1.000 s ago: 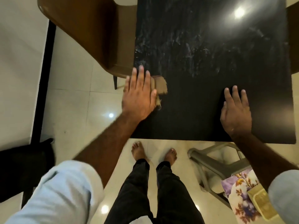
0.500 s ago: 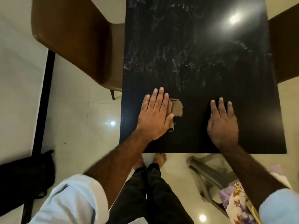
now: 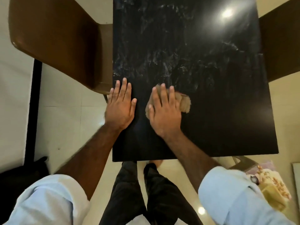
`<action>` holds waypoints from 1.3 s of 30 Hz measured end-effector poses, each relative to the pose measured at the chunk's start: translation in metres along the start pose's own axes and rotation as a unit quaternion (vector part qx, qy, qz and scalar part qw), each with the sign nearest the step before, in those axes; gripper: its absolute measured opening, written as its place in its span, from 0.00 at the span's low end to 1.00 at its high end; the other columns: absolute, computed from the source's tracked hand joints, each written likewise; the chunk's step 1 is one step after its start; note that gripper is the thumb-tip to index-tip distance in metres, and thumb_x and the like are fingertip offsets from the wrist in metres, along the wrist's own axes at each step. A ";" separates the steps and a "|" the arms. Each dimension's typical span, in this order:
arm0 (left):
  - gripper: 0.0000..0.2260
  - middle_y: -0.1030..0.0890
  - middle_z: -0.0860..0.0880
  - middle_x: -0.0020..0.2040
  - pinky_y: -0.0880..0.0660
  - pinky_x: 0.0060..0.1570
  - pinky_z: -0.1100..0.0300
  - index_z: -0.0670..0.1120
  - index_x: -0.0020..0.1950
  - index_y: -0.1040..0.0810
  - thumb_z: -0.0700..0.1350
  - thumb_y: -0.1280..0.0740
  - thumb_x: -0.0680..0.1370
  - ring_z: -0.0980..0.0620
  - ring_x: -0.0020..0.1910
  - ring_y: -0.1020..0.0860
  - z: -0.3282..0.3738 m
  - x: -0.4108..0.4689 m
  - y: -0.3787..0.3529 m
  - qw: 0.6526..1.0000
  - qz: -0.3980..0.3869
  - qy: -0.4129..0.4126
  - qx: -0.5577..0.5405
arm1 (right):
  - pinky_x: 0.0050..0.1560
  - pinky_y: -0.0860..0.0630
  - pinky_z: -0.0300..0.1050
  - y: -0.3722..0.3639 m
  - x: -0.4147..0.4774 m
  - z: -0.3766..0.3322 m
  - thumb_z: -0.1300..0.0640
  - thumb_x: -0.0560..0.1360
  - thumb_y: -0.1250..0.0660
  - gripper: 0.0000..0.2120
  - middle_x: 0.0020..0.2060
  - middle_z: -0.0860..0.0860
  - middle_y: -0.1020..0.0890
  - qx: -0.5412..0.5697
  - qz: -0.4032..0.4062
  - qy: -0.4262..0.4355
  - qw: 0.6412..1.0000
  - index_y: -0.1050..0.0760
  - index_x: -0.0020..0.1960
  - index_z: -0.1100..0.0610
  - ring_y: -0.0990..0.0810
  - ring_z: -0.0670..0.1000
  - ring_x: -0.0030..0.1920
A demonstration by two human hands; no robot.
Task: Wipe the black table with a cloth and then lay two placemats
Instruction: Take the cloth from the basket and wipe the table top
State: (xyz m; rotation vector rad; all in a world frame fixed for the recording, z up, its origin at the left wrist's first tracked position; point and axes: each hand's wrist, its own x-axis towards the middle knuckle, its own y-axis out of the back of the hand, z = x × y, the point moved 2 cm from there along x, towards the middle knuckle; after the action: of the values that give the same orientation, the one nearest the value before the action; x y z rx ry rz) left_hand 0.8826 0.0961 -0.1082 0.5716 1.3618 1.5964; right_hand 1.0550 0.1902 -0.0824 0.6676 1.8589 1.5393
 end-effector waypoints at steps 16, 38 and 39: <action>0.31 0.56 0.43 0.92 0.51 0.89 0.46 0.41 0.91 0.54 0.53 0.49 0.91 0.44 0.91 0.56 -0.008 0.003 -0.001 0.994 0.051 0.063 -0.068 | 0.82 0.41 0.72 0.008 0.013 0.016 0.33 0.87 0.50 0.36 0.89 0.60 0.56 -0.019 -0.021 -0.095 0.995 0.54 0.91 0.43 0.58 0.68 0.88; 0.32 0.51 0.47 0.92 0.52 0.89 0.43 0.46 0.91 0.50 0.58 0.58 0.89 0.47 0.91 0.54 -0.048 0.007 0.004 0.976 -0.024 0.138 -0.168 | 0.81 0.38 0.68 0.007 0.173 -0.104 0.33 0.87 0.51 0.34 0.90 0.58 0.49 -0.025 0.024 0.026 0.999 0.47 0.90 0.43 0.53 0.68 0.88; 0.32 0.51 0.47 0.92 0.52 0.89 0.42 0.46 0.91 0.50 0.59 0.59 0.89 0.47 0.91 0.54 -0.050 0.007 0.003 0.977 -0.026 0.131 -0.169 | 0.81 0.39 0.68 0.006 0.170 -0.112 0.33 0.87 0.51 0.33 0.90 0.58 0.50 -0.029 0.018 0.051 0.998 0.47 0.90 0.42 0.54 0.68 0.89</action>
State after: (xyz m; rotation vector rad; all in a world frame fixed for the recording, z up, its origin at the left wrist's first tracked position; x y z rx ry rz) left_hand 0.8370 0.0771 -0.1211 0.1231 1.2398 1.8564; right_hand 0.8572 0.2401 -0.0880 0.6091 1.8778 1.6709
